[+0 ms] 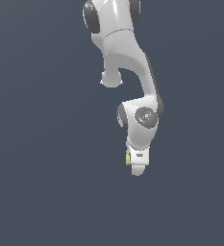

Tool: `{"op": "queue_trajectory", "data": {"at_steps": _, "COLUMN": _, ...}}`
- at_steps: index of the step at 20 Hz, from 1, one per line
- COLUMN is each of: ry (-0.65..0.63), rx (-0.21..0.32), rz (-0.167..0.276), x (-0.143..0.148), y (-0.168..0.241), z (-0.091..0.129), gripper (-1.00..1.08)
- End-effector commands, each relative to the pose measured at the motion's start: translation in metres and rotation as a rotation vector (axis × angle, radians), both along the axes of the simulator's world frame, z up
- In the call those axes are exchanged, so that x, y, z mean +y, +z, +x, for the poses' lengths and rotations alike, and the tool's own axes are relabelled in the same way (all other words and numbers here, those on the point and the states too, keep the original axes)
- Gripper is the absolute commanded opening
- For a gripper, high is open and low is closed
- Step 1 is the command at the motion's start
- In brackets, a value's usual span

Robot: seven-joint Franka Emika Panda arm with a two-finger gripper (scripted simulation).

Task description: Pick up the object and move it to a goal position.

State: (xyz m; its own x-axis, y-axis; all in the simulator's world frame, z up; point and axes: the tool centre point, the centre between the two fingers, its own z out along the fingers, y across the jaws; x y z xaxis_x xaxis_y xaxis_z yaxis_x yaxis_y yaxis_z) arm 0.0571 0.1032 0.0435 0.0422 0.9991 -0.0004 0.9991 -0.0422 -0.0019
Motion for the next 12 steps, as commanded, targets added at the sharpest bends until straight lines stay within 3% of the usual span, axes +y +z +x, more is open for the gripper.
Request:
{"op": "queue_trajectory", "data": {"at_steps": 1, "ry": 0.0, "rx": -0.002, "rz": 0.0, "x": 0.0001, "y": -0.0042, "z": 0.0011, "gripper": 1.0}}
{"op": "queue_trajectory", "data": {"at_steps": 3, "ry": 0.0, "rx": -0.002, "rz": 0.0, "x": -0.0001, "y": -0.0038, "z": 0.0017, "gripper": 1.0}}
{"op": "queue_trajectory", "data": {"at_steps": 4, "ry": 0.0, "rx": -0.002, "rz": 0.0, "x": -0.0001, "y": -0.0038, "z": 0.0017, "gripper": -1.0}}
{"op": "queue_trajectory", "data": {"at_steps": 12, "ry": 0.0, "rx": -0.002, "rz": 0.0, "x": -0.0001, "y": -0.0038, "z": 0.0017, "gripper": -1.0}}
